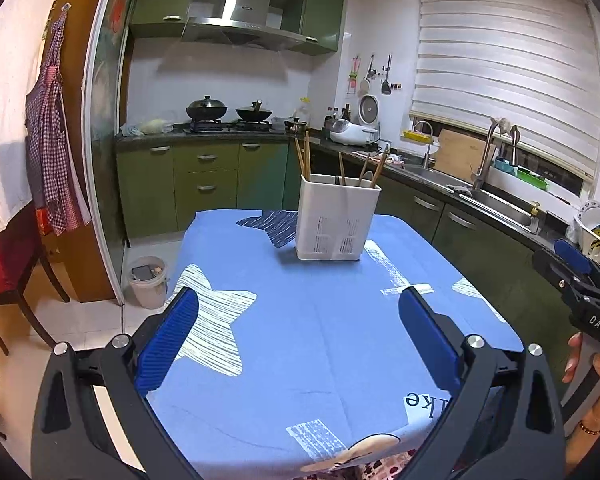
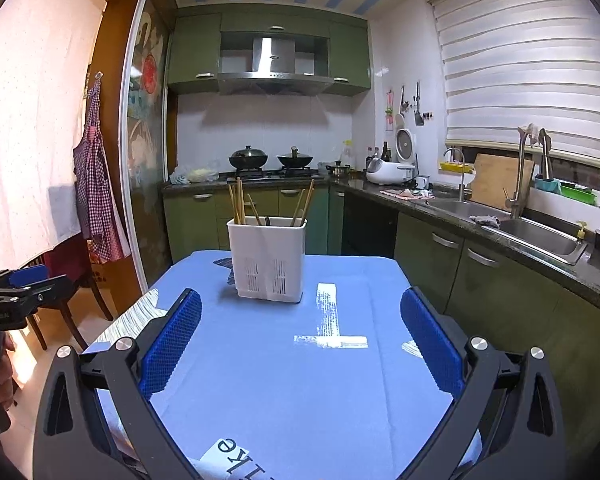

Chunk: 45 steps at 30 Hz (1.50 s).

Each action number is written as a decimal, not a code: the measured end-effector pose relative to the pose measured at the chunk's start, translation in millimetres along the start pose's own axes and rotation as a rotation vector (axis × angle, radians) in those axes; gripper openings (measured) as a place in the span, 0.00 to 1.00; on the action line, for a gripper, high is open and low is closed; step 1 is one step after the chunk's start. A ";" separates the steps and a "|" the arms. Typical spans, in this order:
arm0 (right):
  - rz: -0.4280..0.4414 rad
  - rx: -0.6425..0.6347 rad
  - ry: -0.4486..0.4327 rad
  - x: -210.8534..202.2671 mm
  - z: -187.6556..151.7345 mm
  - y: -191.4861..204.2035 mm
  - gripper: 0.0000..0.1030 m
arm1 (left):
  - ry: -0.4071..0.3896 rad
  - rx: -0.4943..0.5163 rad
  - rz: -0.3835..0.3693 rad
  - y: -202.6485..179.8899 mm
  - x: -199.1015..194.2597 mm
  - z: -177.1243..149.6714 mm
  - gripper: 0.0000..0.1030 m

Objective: Organize utensils

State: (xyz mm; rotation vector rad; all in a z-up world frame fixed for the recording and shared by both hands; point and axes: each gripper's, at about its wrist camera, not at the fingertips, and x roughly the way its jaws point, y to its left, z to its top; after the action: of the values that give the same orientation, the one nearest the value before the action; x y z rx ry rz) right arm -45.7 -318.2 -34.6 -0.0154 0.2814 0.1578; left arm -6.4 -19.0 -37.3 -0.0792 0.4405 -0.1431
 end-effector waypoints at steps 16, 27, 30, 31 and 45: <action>-0.010 0.002 0.009 -4.3 3.7 0.6 0.96 | 0.002 -0.007 -0.007 1.6 -5.2 0.6 0.93; 0.002 0.009 0.016 1.1 3.1 1.7 0.96 | 0.002 -0.011 -0.005 2.6 -5.7 -1.0 0.93; 0.004 0.011 0.017 1.8 3.3 1.3 0.95 | 0.002 -0.012 -0.004 3.3 -6.2 -1.7 0.93; 0.004 0.011 0.018 2.2 3.2 1.4 0.96 | 0.002 -0.012 -0.004 3.3 -6.3 -1.6 0.93; 0.009 0.014 0.021 4.3 4.1 0.9 0.96 | 0.002 -0.016 -0.007 2.8 -6.7 -1.0 0.93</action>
State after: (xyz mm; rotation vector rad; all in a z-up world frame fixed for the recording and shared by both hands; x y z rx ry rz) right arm -40.6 -316.4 -31.8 -0.0015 0.3034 0.1643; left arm -12.5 -15.3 -35.7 -0.0960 0.4433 -0.1471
